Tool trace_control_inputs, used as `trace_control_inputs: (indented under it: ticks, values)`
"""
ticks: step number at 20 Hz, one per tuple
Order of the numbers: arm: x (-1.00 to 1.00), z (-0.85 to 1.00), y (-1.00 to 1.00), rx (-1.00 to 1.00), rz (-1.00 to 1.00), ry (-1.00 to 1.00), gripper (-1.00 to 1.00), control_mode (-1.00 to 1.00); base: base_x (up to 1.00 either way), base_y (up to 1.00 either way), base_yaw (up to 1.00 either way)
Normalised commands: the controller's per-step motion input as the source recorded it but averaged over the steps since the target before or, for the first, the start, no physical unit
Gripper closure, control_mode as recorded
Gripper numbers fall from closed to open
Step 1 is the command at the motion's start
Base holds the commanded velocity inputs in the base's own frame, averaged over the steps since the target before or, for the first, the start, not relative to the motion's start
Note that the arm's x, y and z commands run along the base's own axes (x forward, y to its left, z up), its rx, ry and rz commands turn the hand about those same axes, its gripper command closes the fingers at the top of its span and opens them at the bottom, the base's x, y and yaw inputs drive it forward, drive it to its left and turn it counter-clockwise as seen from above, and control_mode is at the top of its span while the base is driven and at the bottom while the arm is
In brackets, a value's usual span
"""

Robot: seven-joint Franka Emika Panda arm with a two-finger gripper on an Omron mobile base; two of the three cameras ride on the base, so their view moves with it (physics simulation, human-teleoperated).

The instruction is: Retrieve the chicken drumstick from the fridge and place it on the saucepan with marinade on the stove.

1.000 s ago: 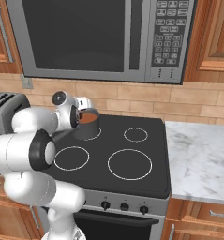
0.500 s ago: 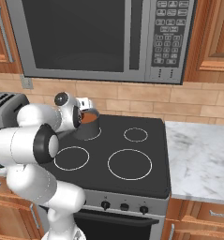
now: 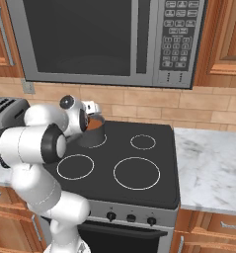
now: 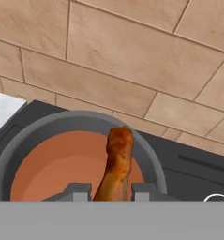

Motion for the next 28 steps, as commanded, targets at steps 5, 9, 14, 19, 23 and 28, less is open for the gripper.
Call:
trace_control_inputs:
  ticks: [5, 9, 14, 19, 23, 28]
  values:
    - [0.04, -0.13, 0.07, 0.0, 0.0, 0.0, -1.0, -1.0, 0.0, 0.0, 0.0]
    - [0.15, -0.03, 0.03, 0.0, 0.0, 0.0, -1.0, -1.0, 0.0, 0.0, 0.0]
    - [0.15, 0.0, 0.0, 0.0, 0.0, 0.0, -1.0, -1.0, 0.0, 0.0, 0.0]
    - [-0.16, 0.0, 0.05, 0.0, 0.0, 0.0, -1.0, -1.0, 0.0, 0.0, 0.0]
    - [-1.0, 0.1, 0.23, 0.0, 0.0, -0.02, -1.0, -1.0, 0.0, 0.0, 0.0]
    - [-1.0, 0.29, 0.2, 0.0, 0.01, -0.03, -1.0, -1.0, 0.0, 0.0, 0.0]
